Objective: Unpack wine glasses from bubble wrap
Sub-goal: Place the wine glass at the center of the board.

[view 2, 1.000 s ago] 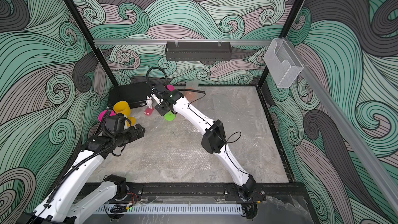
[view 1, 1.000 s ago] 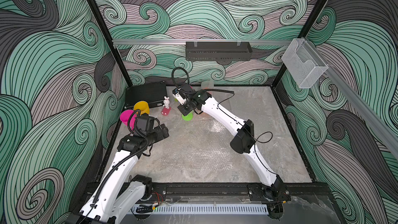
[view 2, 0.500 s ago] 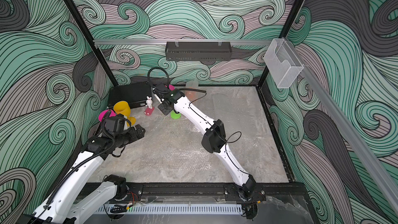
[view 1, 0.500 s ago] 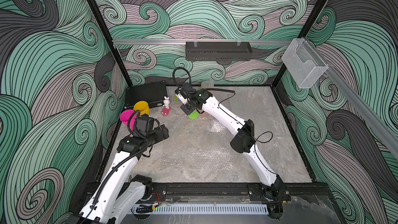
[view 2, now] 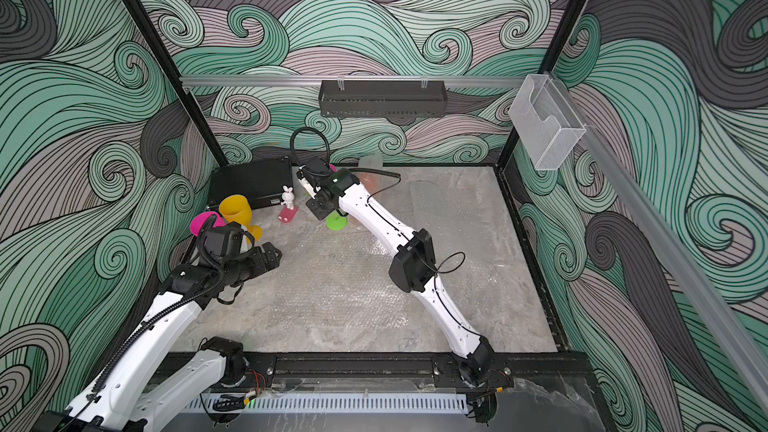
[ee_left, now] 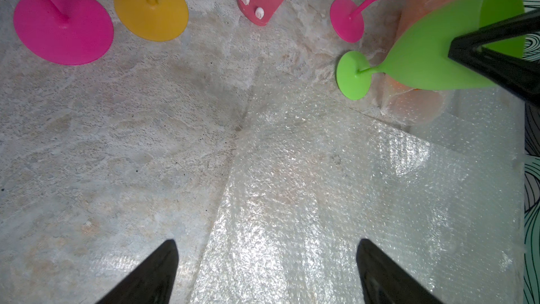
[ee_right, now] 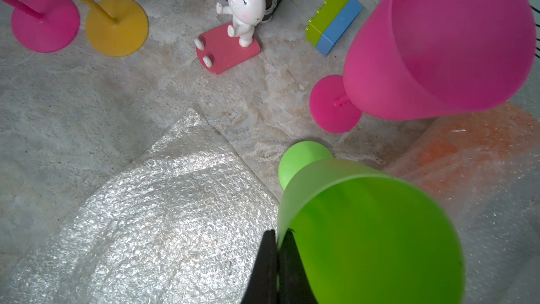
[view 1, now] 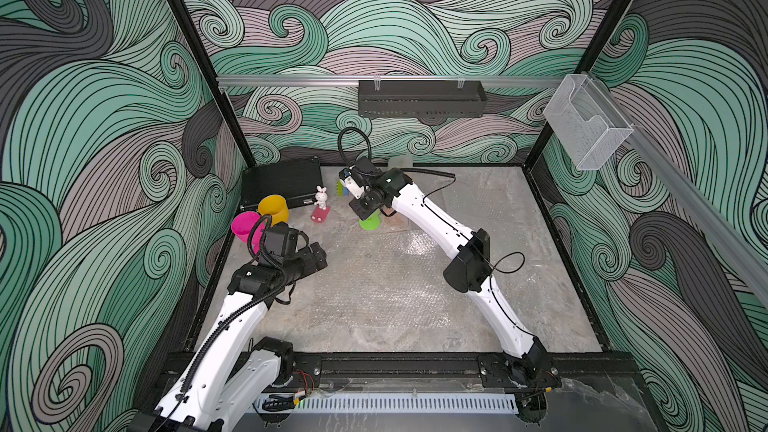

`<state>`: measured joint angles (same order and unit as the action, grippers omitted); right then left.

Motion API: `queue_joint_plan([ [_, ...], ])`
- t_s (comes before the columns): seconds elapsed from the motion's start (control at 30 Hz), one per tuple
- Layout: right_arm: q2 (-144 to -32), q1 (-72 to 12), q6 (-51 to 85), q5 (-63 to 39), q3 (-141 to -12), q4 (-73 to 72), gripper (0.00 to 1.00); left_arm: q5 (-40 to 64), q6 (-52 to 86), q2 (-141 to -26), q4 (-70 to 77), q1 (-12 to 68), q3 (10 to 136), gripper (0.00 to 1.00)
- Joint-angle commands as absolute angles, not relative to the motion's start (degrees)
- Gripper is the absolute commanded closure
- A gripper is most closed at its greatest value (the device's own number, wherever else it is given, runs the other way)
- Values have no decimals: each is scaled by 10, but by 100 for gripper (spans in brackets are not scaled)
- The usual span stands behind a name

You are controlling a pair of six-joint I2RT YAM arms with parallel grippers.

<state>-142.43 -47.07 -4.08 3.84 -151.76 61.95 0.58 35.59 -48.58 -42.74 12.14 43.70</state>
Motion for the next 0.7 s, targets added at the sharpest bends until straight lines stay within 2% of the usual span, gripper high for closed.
queue_joint_plan([
  [0.0, -1445, -478, -36, 19, -1536, 628, 100, 11, 360, -484, -423, 119, 440, 6],
  [0.1, -1450, -479, -35, 18, -1530, 627, 99, 10, 359, -482, -423, 119, 439, 6],
  [0.2, -1451, -479, -35, 20, -1526, 628, 94, 12, 359, -483, -423, 119, 437, 6],
  [0.47, -1437, -478, -39, 20, -1543, 627, 72, 15, 360, -483, -421, 119, 434, 6],
  [0.67, -1423, -477, -48, 32, -1544, 626, 68, 18, 362, -481, -418, 119, 429, 6],
])
